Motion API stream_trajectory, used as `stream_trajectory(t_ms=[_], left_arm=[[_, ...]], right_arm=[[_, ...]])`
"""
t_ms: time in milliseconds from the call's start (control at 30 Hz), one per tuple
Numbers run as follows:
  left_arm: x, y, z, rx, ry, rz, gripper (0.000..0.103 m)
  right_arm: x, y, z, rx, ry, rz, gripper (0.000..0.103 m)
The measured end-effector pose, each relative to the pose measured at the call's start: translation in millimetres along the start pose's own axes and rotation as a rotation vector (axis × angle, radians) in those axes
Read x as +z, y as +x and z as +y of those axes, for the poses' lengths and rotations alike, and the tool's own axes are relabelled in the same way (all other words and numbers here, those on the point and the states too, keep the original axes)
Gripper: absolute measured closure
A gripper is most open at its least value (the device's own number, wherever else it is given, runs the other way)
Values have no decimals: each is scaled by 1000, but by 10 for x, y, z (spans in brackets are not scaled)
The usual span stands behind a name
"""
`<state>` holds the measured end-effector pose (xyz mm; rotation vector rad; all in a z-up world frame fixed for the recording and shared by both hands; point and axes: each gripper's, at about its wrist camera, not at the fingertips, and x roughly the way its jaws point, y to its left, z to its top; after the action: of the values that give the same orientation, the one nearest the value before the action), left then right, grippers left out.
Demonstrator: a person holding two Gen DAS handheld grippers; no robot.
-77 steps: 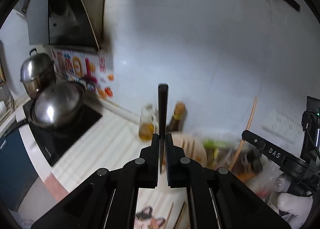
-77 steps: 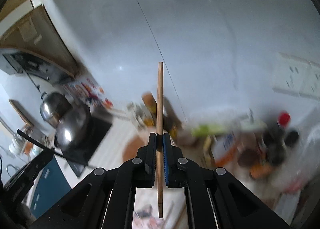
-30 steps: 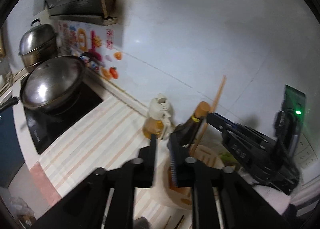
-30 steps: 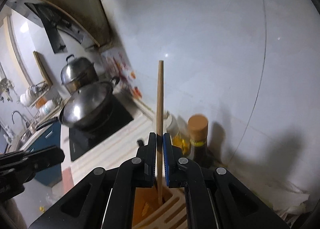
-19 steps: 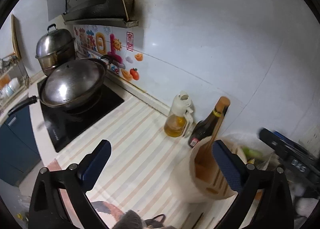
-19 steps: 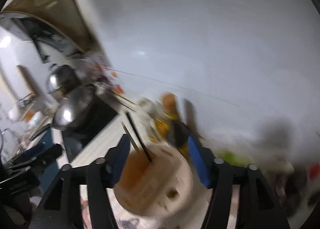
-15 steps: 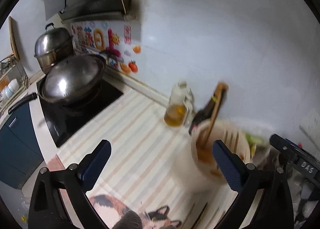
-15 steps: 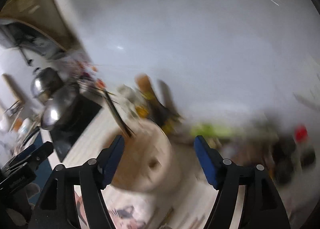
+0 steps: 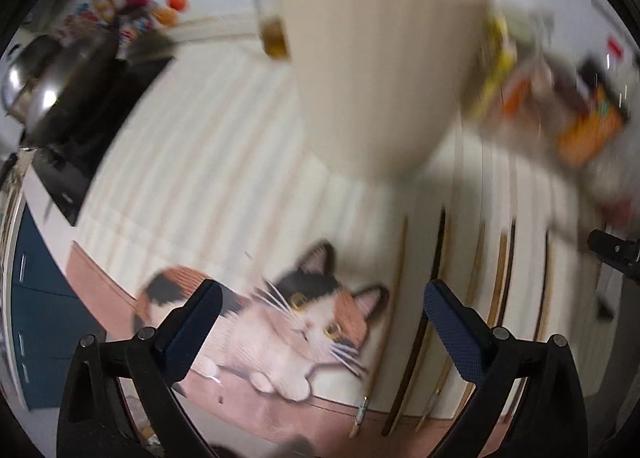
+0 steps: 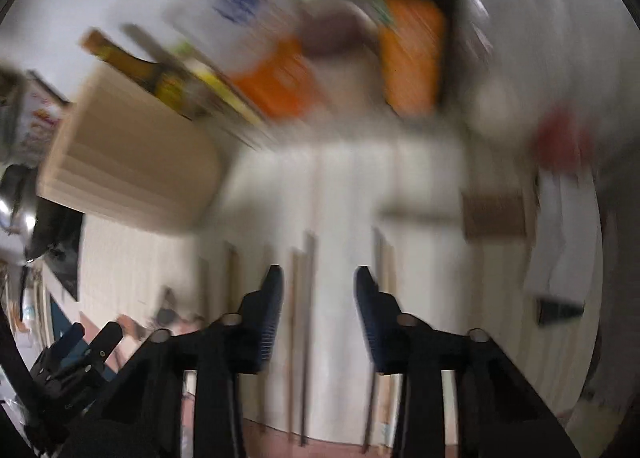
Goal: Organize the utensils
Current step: 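Move both tools back down to the chopstick row, then close the left tool on a light chopstick while the right tool grasps another light chopstick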
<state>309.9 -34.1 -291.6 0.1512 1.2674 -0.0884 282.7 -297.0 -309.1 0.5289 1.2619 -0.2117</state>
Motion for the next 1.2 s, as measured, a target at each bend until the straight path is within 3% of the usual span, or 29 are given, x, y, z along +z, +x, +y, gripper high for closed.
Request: stream_trajectory(t_ms=[167, 367, 500, 667, 700, 1000, 1200], left_arm=[[-109, 442, -181, -9, 61, 82, 19], [-99, 749, -338, 7, 121, 136, 33], [-95, 845, -413, 13, 142, 154, 57], [-115, 860, -453, -79, 115, 151, 95], [-125, 854, -455, -69, 113, 149, 99], [-581, 730, -200, -42, 42, 186, 99], [-570, 726, -167, -48, 31, 179, 98]], right_arm=[[-193, 355, -376, -37, 48, 86, 76], [-356, 667, -384, -65, 33, 145, 88], [-380, 764, -323, -89, 2, 152, 99], [-410, 739, -399, -99, 18, 151, 99], [-410, 722, -421, -108, 17, 154, 99], [-715, 596, -824, -162, -29, 250, 98], [-707, 649, -786, -202, -19, 261, 97]])
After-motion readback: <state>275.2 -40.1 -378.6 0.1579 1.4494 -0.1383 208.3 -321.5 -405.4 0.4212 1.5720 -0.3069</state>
